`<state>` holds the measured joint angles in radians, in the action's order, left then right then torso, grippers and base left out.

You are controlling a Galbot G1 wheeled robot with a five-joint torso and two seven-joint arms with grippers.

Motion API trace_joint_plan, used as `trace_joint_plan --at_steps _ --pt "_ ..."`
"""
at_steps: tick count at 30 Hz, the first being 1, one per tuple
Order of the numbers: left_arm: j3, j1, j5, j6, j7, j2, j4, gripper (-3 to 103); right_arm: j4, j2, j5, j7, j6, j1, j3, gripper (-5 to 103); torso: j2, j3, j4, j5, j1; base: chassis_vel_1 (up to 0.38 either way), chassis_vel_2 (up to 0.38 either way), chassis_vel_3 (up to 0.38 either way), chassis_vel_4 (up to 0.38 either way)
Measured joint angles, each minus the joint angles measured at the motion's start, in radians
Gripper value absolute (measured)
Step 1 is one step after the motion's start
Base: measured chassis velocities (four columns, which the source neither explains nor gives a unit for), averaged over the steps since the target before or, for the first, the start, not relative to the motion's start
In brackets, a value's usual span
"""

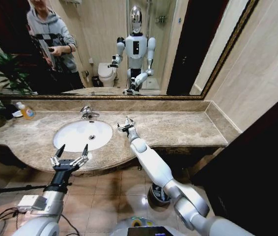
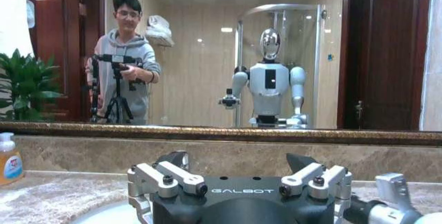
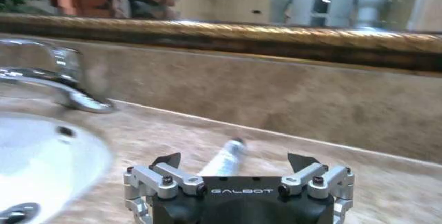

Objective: Pick up the trash from the sink and place it in the trash bin.

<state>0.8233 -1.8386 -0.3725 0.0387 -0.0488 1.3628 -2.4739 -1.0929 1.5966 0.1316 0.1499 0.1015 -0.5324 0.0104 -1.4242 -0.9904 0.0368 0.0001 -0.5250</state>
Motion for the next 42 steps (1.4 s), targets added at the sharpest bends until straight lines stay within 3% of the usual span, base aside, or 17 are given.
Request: trace_joint_plan --at_steps 11,17,24,34,37,41,42 --pt "0.000 0.000 0.000 0.000 0.000 0.000 0.000 100 0.028 -0.029 0.020 -0.052 -0.025 -0.011 0.026 100 0.000 0.000 -0.0002 -0.0001 0.000 0.000 0.000 0.000 0.000" --pt "0.000 0.000 0.000 0.000 0.000 0.000 0.000 100 -0.048 -0.013 0.043 -0.052 -0.001 -0.016 -0.033 100 0.000 0.000 -0.0001 -0.0003 0.000 0.000 0.000 0.000 0.000" --pt "0.000 0.000 0.000 0.000 0.000 0.000 0.000 100 0.080 0.011 0.045 -0.044 -0.011 0.040 -0.064 100 0.000 0.000 0.0001 -0.0002 0.000 0.000 0.000 0.000 0.000" --pt "0.000 0.000 0.000 0.000 0.000 0.000 0.000 100 0.238 0.014 0.026 -0.002 -0.086 0.119 -0.069 102 0.000 0.000 0.0000 -0.0002 0.000 0.000 0.000 0.000 0.000" --pt "0.000 0.000 0.000 0.000 0.000 0.000 0.000 100 0.238 0.013 0.026 -0.005 -0.096 0.119 -0.071 99 0.000 0.000 0.0000 -0.0003 0.000 0.000 0.000 0.000 0.000" --pt "0.000 0.000 0.000 0.000 0.000 0.000 0.000 100 0.208 0.012 0.029 -0.030 -0.097 0.104 -0.080 79 0.000 0.000 -0.0003 -0.0003 0.000 0.000 0.000 0.000 0.000" --pt "0.000 0.000 0.000 0.000 0.000 0.000 0.000 100 0.208 0.012 0.029 -0.030 -0.097 0.104 -0.080 79 0.000 0.000 -0.0003 -0.0003 0.000 0.000 0.000 0.000 0.000"
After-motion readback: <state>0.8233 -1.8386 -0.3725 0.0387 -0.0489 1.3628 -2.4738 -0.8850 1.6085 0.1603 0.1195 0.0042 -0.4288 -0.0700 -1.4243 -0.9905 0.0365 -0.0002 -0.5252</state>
